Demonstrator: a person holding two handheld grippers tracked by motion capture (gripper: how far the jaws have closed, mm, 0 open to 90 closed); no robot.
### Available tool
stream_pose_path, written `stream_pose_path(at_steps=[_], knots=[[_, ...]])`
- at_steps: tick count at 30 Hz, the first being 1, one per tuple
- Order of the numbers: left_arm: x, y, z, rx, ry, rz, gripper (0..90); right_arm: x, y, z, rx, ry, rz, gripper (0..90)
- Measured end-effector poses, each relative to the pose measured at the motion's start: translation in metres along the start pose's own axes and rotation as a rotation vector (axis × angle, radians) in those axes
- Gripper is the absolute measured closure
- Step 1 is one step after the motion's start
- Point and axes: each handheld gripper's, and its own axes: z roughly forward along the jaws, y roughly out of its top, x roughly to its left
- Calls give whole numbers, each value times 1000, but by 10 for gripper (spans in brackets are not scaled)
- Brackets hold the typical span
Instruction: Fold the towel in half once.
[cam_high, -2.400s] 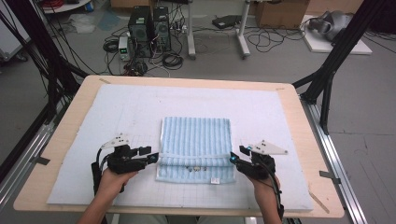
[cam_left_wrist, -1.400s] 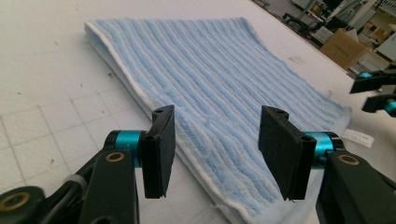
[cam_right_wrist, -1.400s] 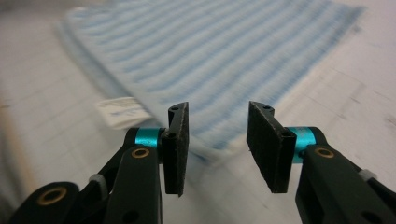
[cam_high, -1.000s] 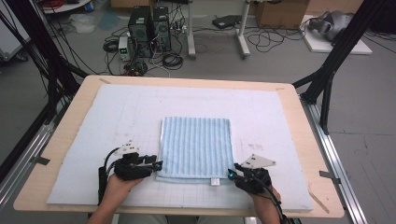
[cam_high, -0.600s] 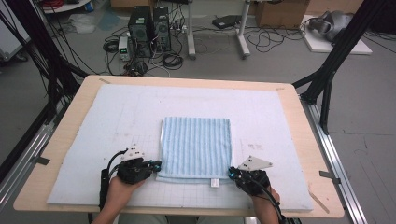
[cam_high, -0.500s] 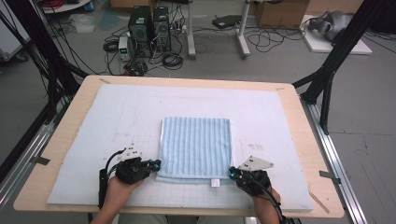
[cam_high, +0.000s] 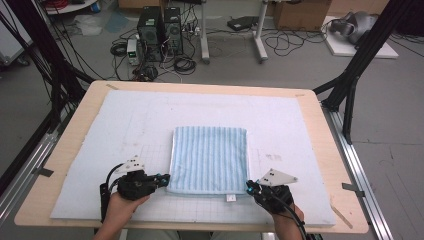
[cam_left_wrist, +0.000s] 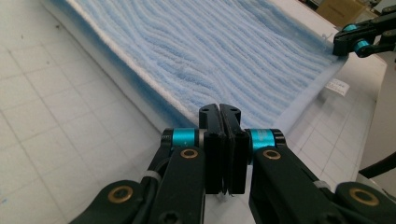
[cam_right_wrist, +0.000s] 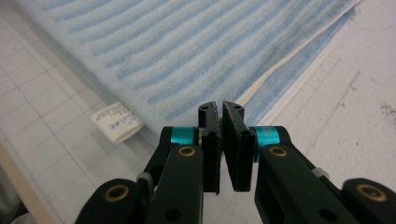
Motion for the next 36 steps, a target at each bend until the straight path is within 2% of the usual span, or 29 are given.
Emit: stream_pose_path(at_steps=[4, 8, 10, 11, 13, 14, 16, 18, 21, 23, 25, 26, 28, 32, 34, 36], knots=[[0, -4, 5, 52, 8, -4, 880, 0, -7, 11, 72, -5, 11, 858], [0, -6, 7, 68, 19, -7, 879, 0, -9, 12, 77, -15, 9, 841], [1, -5, 7, 64, 29, -5, 870, 0, -7, 11, 80, -25, -8, 767], [1, -5, 7, 56, 42, -5, 838, 0, -6, 10, 77, -33, 0, 705], [4, -4, 7, 35, 70, -23, 696, -3, -4, 8, 50, -46, 28, 623], [5, -3, 7, 22, 83, -27, 657, -5, -4, 8, 32, -57, 41, 575], [7, 0, 7, -13, 110, -38, 557, -10, -2, 7, -2, -79, 77, 528], [11, 2, 7, -38, 122, -37, 534, -13, 1, 8, -31, -94, 83, 548], [14, 6, 9, -63, 130, -33, 536, -12, 6, 15, -46, -73, 57, 641], [16, 8, 9, -76, 137, -29, 536, -9, 8, 25, -15, -21, 37, 686], [17, 8, 9, -97, 134, -30, 535, -6, 7, 33, 43, -25, 0, 698], [18, 9, 8, -105, 133, -28, 531, -5, 4, 35, 62, -19, 6, 702], [19, 9, 6, -121, 135, -24, 512, -6, -1, 32, 48, -10, 31, 701], [22, 10, 3, -158, 123, -27, 416, -8, -5, 25, 44, 19, 30, 636], [23, 11, 1, -174, 125, -31, 362, -8, -5, 20, 4, 27, 26, 621], [24, 13, -1, -194, 135, -42, 325, -12, -5, 14, -56, 10, 43, 586]])
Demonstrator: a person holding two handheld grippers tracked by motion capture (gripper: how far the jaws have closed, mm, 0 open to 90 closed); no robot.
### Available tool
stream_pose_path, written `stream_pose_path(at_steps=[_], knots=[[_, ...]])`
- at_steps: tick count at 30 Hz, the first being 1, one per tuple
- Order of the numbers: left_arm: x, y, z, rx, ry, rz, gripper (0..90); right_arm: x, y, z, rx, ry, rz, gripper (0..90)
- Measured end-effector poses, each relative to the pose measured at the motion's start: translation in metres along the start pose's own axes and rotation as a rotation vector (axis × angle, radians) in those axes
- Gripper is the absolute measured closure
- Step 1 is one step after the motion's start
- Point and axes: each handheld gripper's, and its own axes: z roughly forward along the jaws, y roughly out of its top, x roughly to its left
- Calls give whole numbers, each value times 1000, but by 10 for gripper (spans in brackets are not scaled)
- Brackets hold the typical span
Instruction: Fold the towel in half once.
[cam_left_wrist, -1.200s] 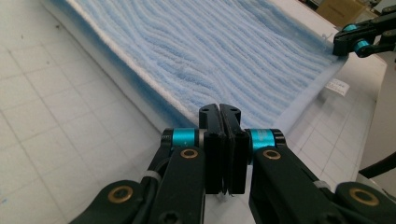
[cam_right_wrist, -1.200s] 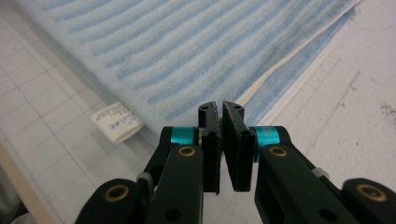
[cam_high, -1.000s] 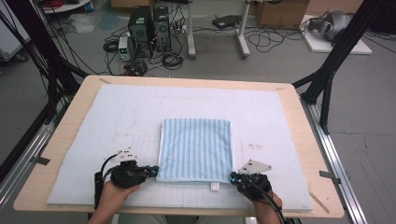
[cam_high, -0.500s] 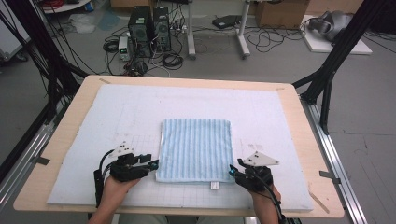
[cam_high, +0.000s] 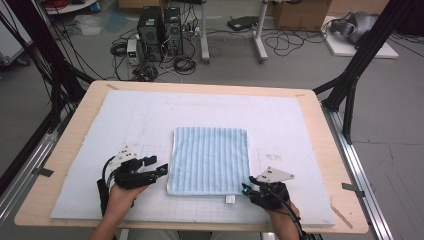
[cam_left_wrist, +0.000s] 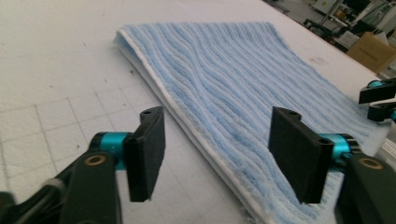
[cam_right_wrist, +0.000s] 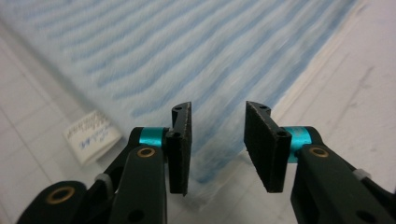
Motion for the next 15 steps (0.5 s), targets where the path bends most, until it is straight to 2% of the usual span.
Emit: stream_pose_path(at_steps=[2, 5, 7, 8, 10, 12, 14, 15], knots=[[1, 2, -1, -14, 24, 0, 214, -7, 1, -5, -33, -21, 28, 523], [4, 5, -4, -26, 15, 13, 193, -18, 5, -12, -63, -60, 77, 406], [7, 9, -6, -40, 6, 8, 192, -26, 9, -17, -80, -93, 79, 339], [7, 12, -7, -45, 3, 17, 192, -29, 11, -19, -88, -103, 80, 292], [8, 17, -9, -60, -6, 38, 192, -35, 16, -21, -88, -115, 79, 266], [9, 21, -10, -56, -21, 62, 192, -39, 19, -23, -104, -144, 64, 202], [8, 23, -11, -65, -31, 72, 193, -42, 21, -25, -126, -136, 62, 182], [8, 24, -11, -69, -32, 75, 192, -43, 21, -24, -130, -146, 53, 142]])
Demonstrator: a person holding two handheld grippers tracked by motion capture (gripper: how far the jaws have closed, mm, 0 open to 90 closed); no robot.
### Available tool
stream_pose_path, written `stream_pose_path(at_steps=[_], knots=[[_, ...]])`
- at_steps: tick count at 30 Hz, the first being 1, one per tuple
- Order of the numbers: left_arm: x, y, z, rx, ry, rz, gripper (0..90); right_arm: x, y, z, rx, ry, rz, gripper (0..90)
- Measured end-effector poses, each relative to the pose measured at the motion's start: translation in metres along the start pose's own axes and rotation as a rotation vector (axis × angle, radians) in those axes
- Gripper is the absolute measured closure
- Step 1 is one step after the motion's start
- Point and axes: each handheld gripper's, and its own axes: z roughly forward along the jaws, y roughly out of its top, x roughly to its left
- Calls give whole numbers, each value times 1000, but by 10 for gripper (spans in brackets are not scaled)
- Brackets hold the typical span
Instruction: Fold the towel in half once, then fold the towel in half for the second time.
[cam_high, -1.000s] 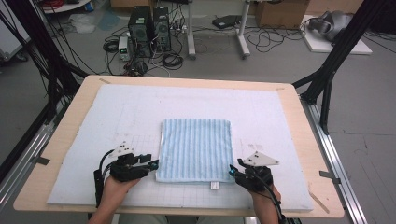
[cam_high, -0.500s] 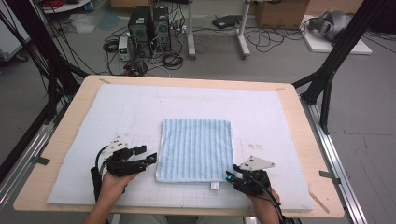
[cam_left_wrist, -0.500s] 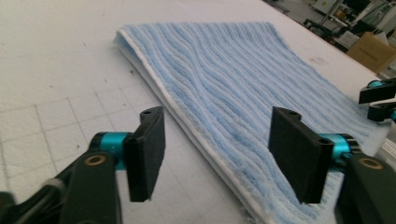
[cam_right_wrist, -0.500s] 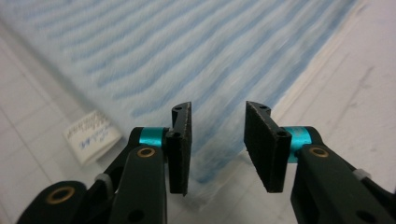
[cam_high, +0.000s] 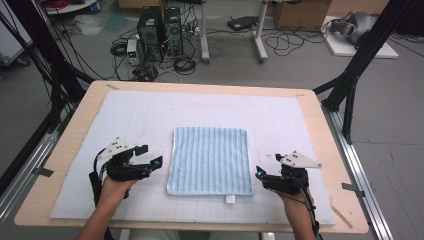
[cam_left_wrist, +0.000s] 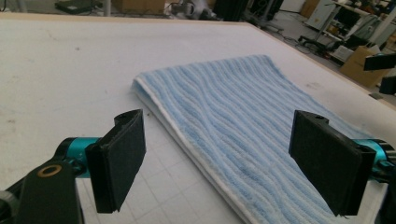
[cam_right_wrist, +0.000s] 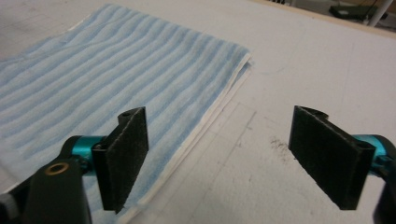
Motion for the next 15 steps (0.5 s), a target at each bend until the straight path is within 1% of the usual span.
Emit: stream_pose_path(at_steps=[1, 3, 5, 9, 11, 13, 14, 15], knots=[[0, 0, 0, 3, 2, 2, 193, -1, 0, 1, 3, -4, -1, 115], [0, 0, -1, 6, 9, 6, 192, -2, 0, 1, 12, 12, -1, 115], [0, 0, -1, 11, 14, 10, 193, -3, -1, 1, 10, 21, -1, 115], [1, 2, 2, 14, 13, 7, 193, -5, -1, 0, 8, 41, -1, 114], [3, 4, 4, 9, 20, -1, 190, -6, 1, 1, 9, 48, 4, 114], [4, 6, 5, -5, 18, -13, 171, -7, 2, 2, 4, 51, 10, 114], [4, 8, 6, -2, 18, -12, 168, -7, 2, 3, 7, 58, 11, 114], [5, 10, 6, 5, 21, -2, 168, -7, 2, 5, 14, 61, 15, 114]])
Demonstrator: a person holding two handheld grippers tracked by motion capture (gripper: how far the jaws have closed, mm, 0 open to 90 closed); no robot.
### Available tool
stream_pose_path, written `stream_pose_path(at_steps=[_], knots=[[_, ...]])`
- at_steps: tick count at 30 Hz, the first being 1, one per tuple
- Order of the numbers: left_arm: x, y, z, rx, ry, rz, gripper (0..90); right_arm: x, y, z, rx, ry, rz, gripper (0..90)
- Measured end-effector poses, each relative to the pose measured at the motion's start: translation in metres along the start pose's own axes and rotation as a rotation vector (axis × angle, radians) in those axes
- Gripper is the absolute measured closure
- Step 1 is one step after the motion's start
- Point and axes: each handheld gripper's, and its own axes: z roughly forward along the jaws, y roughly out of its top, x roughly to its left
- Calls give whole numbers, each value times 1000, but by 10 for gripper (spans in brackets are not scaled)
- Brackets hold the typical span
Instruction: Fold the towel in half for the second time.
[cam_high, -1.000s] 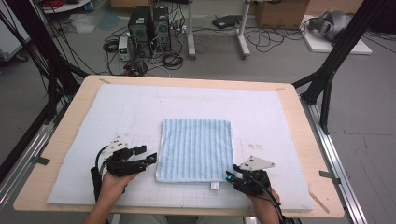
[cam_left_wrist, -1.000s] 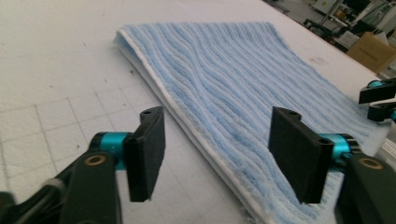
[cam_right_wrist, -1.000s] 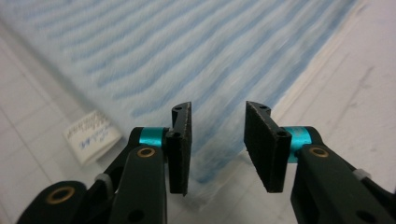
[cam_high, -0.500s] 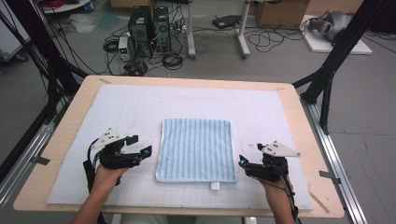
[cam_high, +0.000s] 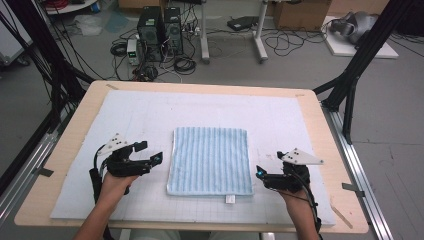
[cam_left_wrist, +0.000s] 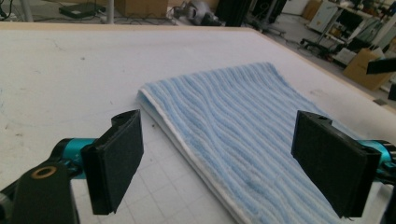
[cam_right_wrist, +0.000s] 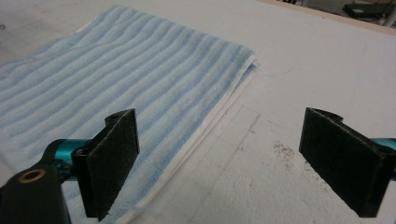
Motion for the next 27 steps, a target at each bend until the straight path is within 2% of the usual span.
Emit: stream_pose_path(at_steps=[6, 10, 17, 19, 22, 27], knots=[[6, 19, 8, -9, 3, 7, 172, -3, 2, 4, 0, 6, -2, 114], [11, 32, 19, 19, 0, 18, 171, -5, 3, 5, -6, 13, 2, 114], [21, 43, 36, 21, 40, 40, 200, -5, 1, 4, -1, 30, 5, 114], [25, 45, 43, 23, 40, 16, 207, -4, 1, 3, 2, 35, 1, 114], [32, 45, 54, 33, 63, -23, 224, -6, -1, 2, 0, 41, 5, 114], [39, 44, 78, 93, 92, -22, 258, -4, -3, 0, 5, 46, 5, 114]])
